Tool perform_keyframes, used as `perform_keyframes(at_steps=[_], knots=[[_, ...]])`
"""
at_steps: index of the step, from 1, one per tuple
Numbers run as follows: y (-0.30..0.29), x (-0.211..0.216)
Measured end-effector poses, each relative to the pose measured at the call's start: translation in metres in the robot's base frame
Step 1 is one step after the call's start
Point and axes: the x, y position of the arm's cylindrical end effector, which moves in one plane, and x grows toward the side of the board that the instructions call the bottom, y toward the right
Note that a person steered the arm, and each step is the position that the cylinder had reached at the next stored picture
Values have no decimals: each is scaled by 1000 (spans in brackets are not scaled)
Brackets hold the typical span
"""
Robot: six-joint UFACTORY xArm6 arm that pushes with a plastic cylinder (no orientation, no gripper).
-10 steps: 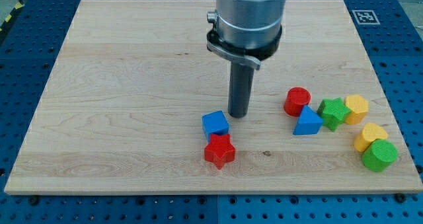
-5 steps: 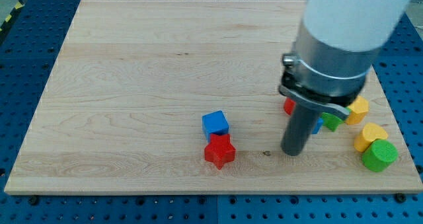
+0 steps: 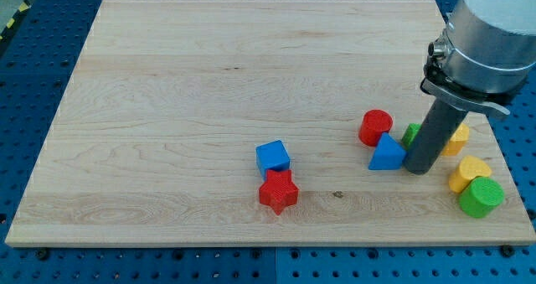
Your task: Move the blue triangle to the right of the blue cube
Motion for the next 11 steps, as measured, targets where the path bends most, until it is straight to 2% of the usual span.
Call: perform_keyframes(at_steps=[3,4,5,6,7,10,11], knots=[[-109,-26],[-107,-33],[-101,-73],[-122,-95],[-152,-89],[-147,-42],[-148,-54]])
